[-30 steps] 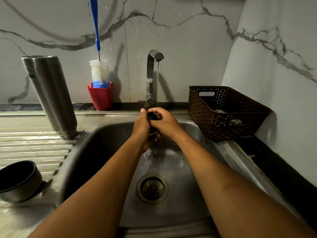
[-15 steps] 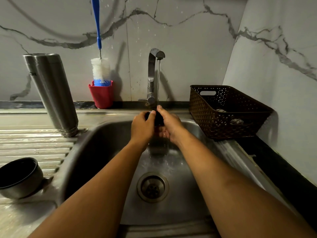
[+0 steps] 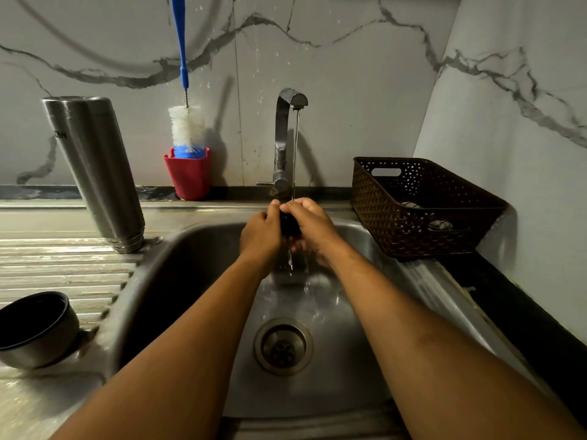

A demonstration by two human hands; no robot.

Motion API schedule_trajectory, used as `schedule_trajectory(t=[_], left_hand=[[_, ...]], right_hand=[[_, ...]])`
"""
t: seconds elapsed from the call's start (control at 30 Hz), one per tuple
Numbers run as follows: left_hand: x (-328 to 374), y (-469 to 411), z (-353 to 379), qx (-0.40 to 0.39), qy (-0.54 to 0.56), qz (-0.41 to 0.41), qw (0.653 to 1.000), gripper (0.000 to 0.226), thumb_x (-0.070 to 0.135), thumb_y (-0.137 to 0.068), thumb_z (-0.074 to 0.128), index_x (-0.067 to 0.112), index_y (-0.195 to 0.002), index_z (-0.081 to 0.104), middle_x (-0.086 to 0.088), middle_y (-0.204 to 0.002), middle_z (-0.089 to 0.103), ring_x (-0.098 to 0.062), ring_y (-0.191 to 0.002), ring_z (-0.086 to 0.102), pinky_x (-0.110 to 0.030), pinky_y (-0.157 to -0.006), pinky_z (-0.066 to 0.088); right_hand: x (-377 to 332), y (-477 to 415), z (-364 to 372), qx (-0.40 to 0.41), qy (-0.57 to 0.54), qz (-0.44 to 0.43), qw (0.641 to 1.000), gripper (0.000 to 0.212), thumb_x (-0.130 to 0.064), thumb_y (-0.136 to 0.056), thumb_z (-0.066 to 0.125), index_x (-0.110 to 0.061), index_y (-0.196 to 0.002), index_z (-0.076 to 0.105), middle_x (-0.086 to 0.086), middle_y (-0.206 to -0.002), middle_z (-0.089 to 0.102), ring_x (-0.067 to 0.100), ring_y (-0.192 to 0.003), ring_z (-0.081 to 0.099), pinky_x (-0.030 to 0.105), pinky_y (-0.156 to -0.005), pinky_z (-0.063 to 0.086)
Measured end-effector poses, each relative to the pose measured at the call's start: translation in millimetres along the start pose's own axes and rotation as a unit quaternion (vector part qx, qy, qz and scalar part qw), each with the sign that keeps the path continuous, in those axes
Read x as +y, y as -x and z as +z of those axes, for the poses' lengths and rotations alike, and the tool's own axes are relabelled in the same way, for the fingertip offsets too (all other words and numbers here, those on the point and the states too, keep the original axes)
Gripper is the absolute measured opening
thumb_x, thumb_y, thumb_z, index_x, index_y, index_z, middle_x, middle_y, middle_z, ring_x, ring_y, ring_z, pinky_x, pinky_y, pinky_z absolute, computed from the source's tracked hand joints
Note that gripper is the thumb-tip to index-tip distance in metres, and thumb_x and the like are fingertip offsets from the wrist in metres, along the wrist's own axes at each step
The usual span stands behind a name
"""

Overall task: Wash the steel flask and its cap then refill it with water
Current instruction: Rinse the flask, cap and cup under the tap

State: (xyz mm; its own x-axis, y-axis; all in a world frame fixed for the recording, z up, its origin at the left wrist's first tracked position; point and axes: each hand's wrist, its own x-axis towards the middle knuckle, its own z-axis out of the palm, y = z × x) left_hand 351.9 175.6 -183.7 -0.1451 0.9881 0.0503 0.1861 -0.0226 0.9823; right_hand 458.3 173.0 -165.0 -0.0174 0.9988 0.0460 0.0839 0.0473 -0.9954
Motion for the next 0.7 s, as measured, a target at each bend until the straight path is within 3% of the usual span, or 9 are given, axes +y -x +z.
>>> schedule_trajectory(t=[0.07,0.13,0.17,0.23,0.3,0.4,0.53,0.6,0.7], left_hand=[[1,2,3,-0.007,-0.012,0.021,1.0,0.042,0.056,-0.108,0.033,0.023,-0.111,0.06,-0.01,-0.106,0.067,-0.022,-0.089,0.06,-0.039,-0.079,0.048],[1,4,5,-0.005,-0.033,0.051,0.998,0.04,0.05,-0.109,0.035,0.019,-0.114,0.06,-0.008,-0.106,0.066,-0.023,-0.094,0.062,-0.043,-0.084,0.052],[1,5,6,-0.003,-0.044,0.069,0.997,0.037,0.047,-0.11,0.037,0.018,-0.114,0.059,-0.008,-0.104,0.066,-0.024,-0.095,0.063,-0.044,-0.086,0.052],[1,6,6,-0.001,-0.066,0.104,0.992,0.031,0.042,-0.11,0.038,0.018,-0.112,0.058,-0.008,-0.1,0.065,-0.026,-0.094,0.064,-0.046,-0.086,0.053],[-1,7,7,-0.002,-0.08,0.118,0.99,0.03,0.043,-0.11,0.037,0.021,-0.111,0.057,-0.006,-0.099,0.066,-0.025,-0.092,0.064,-0.047,-0.086,0.055],[-3,5,6,-0.022,-0.06,0.088,0.994,0.033,0.047,-0.11,0.032,0.026,-0.121,0.055,-0.007,-0.106,0.068,-0.026,-0.095,0.066,-0.048,-0.082,0.058],[1,9,1,-0.046,0.13,-0.035,0.99,0.032,0.04,-0.113,0.032,0.023,-0.126,0.057,-0.01,-0.109,0.068,-0.021,-0.09,0.066,-0.03,-0.065,0.053],[5,10,-1,-0.052,0.213,-0.099,0.971,0.036,0.042,-0.112,0.032,0.022,-0.121,0.061,-0.011,-0.105,0.071,-0.019,-0.087,0.064,-0.031,-0.069,0.056],[10,11,-3,-0.052,0.286,-0.167,0.942,0.042,0.049,-0.11,0.037,0.02,-0.111,0.067,-0.012,-0.108,0.073,-0.021,-0.093,0.066,-0.032,-0.076,0.057]], right_hand=[[-1,-2,2,0.009,-0.03,0.027,0.999,0.033,-0.036,-0.103,0.054,-0.01,-0.124,0.058,0.014,-0.106,0.067,0.022,-0.082,0.064,0.033,-0.064,0.052],[0,-4,5,0.02,-0.037,0.057,0.997,0.041,-0.05,-0.104,0.049,-0.014,-0.12,0.06,0.017,-0.112,0.07,0.028,-0.094,0.069,0.044,-0.082,0.06],[-1,-4,6,0.022,-0.02,0.067,0.997,0.047,-0.057,-0.104,0.044,-0.016,-0.119,0.062,0.016,-0.109,0.071,0.029,-0.094,0.07,0.047,-0.083,0.061],[-3,-2,6,0.025,0.042,0.07,0.996,0.057,-0.067,-0.103,0.034,-0.021,-0.12,0.064,0.008,-0.09,0.068,0.021,-0.077,0.064,0.034,-0.058,0.058],[-3,-3,2,0.038,0.074,0.052,0.995,0.058,-0.069,-0.101,0.033,-0.022,-0.117,0.063,0.0,-0.078,0.06,0.016,-0.066,0.056,0.024,-0.048,0.043],[1,-5,-1,0.028,0.068,0.002,0.997,0.041,-0.057,-0.104,0.044,-0.024,-0.126,0.057,0.001,-0.095,0.064,0.015,-0.074,0.06,0.026,-0.051,0.045],[5,-4,-5,-0.011,0.057,-0.068,0.996,0.036,-0.026,-0.103,0.059,-0.03,-0.139,0.057,0.005,-0.133,0.06,0.012,-0.1,0.065,0.017,-0.062,0.054],[6,-5,-7,-0.018,0.079,-0.116,0.99,0.042,-0.009,-0.099,0.063,-0.026,-0.137,0.062,0.002,-0.139,0.058,0.008,-0.108,0.061,0.01,-0.066,0.052],[10,-8,-7,-0.022,0.095,-0.141,0.985,0.041,-0.002,-0.093,0.068,-0.025,-0.127,0.071,0.0,-0.134,0.065,0.014,-0.119,0.061,0.022,-0.084,0.057]])
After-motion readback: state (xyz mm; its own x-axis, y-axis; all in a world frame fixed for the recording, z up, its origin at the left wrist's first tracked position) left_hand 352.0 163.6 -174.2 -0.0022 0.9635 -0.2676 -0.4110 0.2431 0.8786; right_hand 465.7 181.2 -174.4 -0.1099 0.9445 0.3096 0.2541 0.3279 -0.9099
